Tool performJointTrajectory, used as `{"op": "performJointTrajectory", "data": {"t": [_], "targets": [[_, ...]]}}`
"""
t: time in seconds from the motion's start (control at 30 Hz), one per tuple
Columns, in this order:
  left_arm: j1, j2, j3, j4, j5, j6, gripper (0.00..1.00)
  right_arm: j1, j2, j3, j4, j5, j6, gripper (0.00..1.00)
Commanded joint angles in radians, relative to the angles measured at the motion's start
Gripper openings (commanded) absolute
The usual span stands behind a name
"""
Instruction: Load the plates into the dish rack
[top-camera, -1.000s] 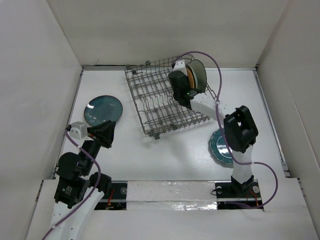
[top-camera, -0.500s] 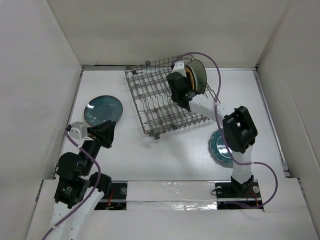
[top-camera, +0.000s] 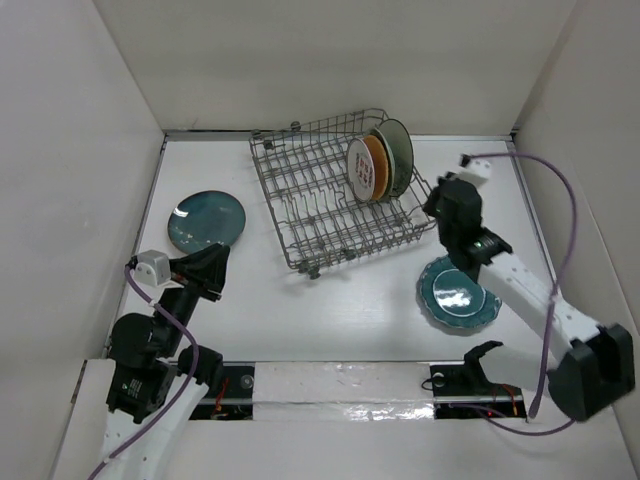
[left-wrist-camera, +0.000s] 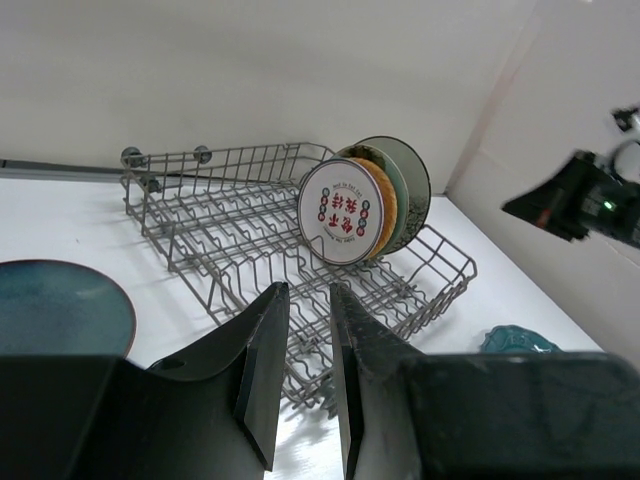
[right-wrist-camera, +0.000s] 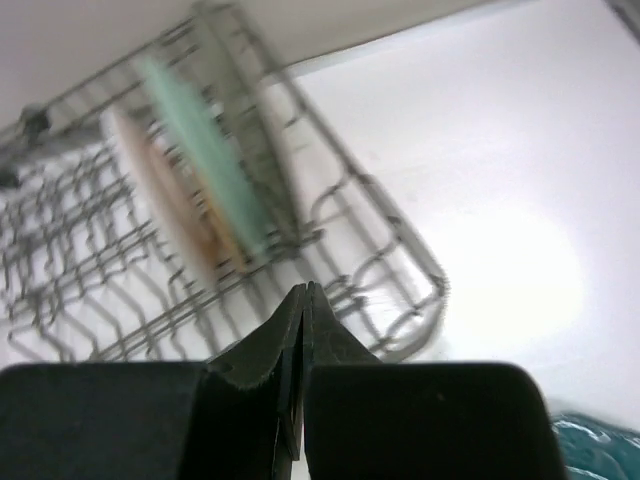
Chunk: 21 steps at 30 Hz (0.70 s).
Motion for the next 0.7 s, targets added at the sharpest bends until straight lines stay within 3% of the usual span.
{"op": "performJointTrajectory", "data": {"t": [0.0,0.13,0.33,0.47,0.67], "targets": [[0.003,-0.028,0.007,0.049,0.027,0.000,0.20,-0.105,-0.149,-0.217,-0.037,-0.128,0.228,0.00],[0.003,-0.056,0.005,0.049,0.036,-0.003,0.20,-0.249,-0.333,-0.397,-0.126,-0.262,0.350,0.00],[0.003,-0.097,0.007,0.046,0.028,-0.004,0.21,-0.503,-0.381,-0.547,-0.157,-0.481,0.374,0.00],[0.003,-0.128,0.007,0.046,0.021,-0.004,0.21,-0.629,-0.337,-0.589,-0.100,-0.546,0.351,0.00],[0.003,-0.139,0.008,0.045,0.019,-0.006,0.21,-0.738,-0.076,-0.555,0.027,-0.676,0.299,0.00]]}}
